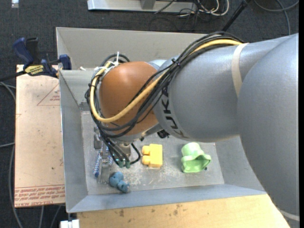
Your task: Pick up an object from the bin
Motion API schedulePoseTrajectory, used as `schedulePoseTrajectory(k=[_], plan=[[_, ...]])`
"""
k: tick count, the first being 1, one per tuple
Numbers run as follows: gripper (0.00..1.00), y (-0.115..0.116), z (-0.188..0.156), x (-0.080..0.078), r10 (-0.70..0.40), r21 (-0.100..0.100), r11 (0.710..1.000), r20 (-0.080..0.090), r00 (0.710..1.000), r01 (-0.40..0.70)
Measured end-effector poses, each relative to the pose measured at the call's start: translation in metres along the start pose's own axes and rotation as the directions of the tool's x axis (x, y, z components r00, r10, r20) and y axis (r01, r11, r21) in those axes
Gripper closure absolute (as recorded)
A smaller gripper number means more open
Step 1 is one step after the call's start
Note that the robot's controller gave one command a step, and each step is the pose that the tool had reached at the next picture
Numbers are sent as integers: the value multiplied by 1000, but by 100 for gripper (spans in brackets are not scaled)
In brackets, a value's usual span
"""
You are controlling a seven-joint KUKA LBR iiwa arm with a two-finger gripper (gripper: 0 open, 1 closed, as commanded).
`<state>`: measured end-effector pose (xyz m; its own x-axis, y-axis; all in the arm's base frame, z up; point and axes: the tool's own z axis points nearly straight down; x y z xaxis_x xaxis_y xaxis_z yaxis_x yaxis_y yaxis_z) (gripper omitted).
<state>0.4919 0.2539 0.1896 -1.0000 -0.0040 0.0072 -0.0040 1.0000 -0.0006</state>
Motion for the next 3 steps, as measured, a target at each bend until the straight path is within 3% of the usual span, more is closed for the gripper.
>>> schedulePoseTrajectory(k=[1,3], plan=[[0,-49,121,-68,-399,1,917,8,917,399],[0,-47,121,-69,-394,-4,919,9,919,394]])
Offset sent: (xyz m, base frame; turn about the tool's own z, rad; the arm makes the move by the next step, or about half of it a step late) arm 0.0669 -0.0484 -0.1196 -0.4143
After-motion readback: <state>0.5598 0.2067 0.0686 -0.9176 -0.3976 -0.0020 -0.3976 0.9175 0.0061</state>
